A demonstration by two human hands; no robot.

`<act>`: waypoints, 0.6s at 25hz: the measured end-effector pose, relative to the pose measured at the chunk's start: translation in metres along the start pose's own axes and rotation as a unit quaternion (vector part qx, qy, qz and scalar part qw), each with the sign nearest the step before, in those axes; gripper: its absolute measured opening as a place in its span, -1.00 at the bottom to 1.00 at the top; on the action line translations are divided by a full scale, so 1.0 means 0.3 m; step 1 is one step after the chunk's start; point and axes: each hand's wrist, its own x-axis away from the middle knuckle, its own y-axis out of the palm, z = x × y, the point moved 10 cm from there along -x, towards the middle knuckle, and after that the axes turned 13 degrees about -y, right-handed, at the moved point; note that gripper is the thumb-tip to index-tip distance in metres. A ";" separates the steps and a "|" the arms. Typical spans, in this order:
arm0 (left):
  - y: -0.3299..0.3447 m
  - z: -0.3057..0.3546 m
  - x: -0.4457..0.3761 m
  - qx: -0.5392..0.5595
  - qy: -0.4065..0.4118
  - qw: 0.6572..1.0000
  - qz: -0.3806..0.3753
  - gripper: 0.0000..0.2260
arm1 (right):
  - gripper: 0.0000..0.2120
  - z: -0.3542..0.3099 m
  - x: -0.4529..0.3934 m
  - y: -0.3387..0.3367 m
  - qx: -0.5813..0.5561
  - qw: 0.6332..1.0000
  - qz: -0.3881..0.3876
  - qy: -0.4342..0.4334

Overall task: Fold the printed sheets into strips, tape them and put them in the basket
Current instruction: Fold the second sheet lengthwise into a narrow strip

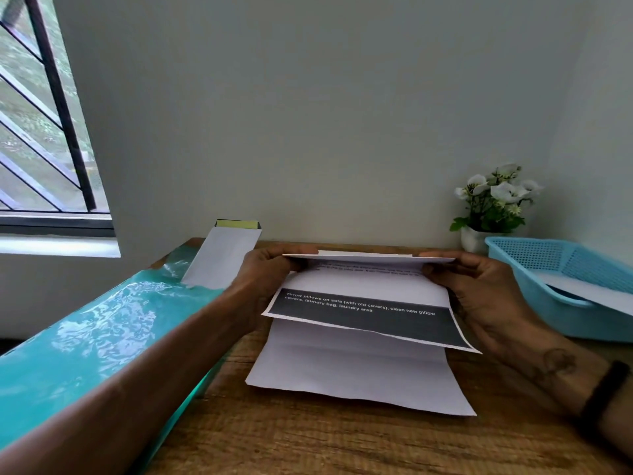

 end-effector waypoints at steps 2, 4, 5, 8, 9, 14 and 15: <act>-0.001 0.003 -0.002 0.004 0.003 1.000 -0.001 -0.81 | -0.82 0.003 0.003 0.000 -0.002 1.000 0.001 0.004; -0.004 0.007 -0.004 0.007 0.013 1.000 0.003 -0.79 | -0.79 0.000 0.003 0.004 0.000 1.000 0.005 0.014; -0.004 0.011 -0.003 0.008 0.019 1.000 0.006 -0.78 | -0.78 -0.003 0.005 0.007 -0.003 1.000 0.005 0.023; -0.007 0.022 0.005 0.010 0.032 0.999 0.013 -0.73 | -0.74 -0.010 0.017 0.026 -0.059 0.996 0.003 0.062; -0.006 0.025 0.010 0.014 0.037 0.999 0.014 -0.73 | -0.71 -0.020 0.022 0.035 -0.086 0.994 -0.001 0.068; -0.002 0.039 0.032 0.034 0.066 0.997 0.015 -0.74 | -0.62 -0.035 0.032 0.037 -0.123 0.989 0.003 0.079; -0.002 0.044 0.036 0.026 0.074 0.997 0.018 -0.74 | -0.54 -0.029 0.031 0.037 -0.111 0.990 -0.003 0.085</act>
